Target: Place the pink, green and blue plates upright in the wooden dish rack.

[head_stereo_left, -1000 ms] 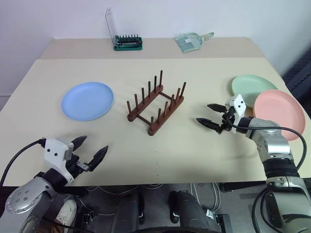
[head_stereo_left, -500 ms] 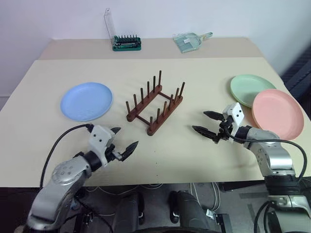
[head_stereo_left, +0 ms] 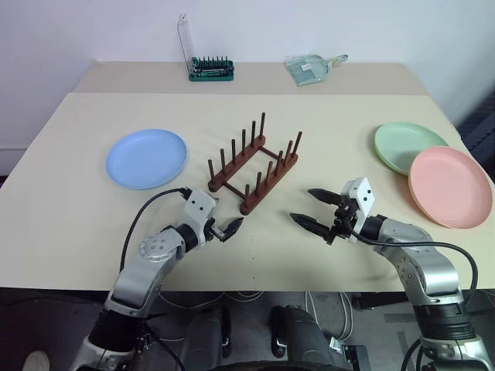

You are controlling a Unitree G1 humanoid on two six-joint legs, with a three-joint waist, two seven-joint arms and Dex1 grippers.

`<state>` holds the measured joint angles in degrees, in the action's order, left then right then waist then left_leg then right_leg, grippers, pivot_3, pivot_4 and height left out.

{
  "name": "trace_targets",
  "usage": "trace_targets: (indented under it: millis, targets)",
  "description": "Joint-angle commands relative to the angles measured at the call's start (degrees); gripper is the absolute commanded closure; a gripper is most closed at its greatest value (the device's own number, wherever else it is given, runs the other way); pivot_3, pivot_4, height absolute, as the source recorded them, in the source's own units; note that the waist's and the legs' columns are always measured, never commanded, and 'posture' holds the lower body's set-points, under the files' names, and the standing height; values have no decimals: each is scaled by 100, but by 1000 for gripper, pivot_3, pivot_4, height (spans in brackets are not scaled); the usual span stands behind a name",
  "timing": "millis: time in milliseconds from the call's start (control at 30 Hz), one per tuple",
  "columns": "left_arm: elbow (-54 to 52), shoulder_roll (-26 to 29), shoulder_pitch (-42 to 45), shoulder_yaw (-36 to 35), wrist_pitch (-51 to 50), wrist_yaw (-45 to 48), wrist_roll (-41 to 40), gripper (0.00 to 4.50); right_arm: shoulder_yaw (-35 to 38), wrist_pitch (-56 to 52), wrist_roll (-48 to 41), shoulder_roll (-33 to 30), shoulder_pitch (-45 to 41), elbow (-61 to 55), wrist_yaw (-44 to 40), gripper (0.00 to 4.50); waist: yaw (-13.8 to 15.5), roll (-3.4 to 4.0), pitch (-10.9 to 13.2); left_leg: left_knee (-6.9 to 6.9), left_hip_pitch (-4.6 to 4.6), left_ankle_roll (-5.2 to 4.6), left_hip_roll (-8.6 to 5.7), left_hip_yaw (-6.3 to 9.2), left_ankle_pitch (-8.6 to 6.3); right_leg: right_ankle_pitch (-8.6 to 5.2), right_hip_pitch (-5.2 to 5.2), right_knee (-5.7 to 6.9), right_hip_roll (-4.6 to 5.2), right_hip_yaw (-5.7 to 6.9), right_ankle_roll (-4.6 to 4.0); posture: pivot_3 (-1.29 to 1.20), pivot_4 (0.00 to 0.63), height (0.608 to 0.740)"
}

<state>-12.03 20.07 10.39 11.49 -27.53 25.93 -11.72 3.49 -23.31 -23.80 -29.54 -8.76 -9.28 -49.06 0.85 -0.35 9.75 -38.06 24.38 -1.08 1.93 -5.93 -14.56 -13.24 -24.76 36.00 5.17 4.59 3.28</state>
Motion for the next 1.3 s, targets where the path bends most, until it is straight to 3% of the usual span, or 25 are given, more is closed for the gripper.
trace_targets:
  millis: [33, 533, 633, 767, 833, 1067, 1300]
  targets:
    - [336, -232, 202, 364, -13, 1, 246, 46, 14, 60, -99, 31, -72, -176, 22, 0, 9, 0, 0, 0, 0, 0, -1, 0, 0, 0, 0, 0, 1, 0, 0, 0, 150, 740]
    - [804, -663, 514, 651, 62, 346, 514, 46, 94, 41, -138, -37, 73, -309, 91, 0, 9, -1, 0, -3, 1, -3, -4, 1, 1, 0, 5, -1, -7, 3, 3, 0, 150, 740]
    - [882, -746, 511, 605, 102, 350, 495, 847, 130, 34, -148, -55, 147, -374, 134, 0, 8, -1, -1, -4, 0, -3, -4, 2, 1, -1, 7, -2, -6, 4, 3, 0, 150, 740]
    - [923, -782, 513, 567, 171, 384, 492, 2927, 179, 12, -178, -83, 269, -507, 190, 0, 4, -2, -1, -4, 0, -3, -4, 4, 1, -1, 8, -2, -7, 5, 4, 0, 150, 740]
    - [950, -792, 520, 550, 185, 406, 500, 3699, 215, -6, -191, -102, 325, -563, 218, 0, 9, -1, -1, -4, 0, -3, -4, 6, 1, -2, 9, -2, -7, 7, 5, 0, 150, 740]
    - [1068, -528, 631, 572, 627, 932, 510, 3709, 394, 12, -157, -319, 564, -649, 268, 0, 4, 0, -2, -5, -3, -3, -4, 8, 1, -2, 11, -1, -7, 10, 5, 0, 150, 740]
    - [1445, 112, 1172, 653, 1380, 2517, 273, 3709, 557, 76, -122, -706, 735, -471, 82, 0, 6, -2, -1, -5, 2, -3, -4, 8, 1, -2, 8, -6, -7, 12, 4, 0, 150, 740]
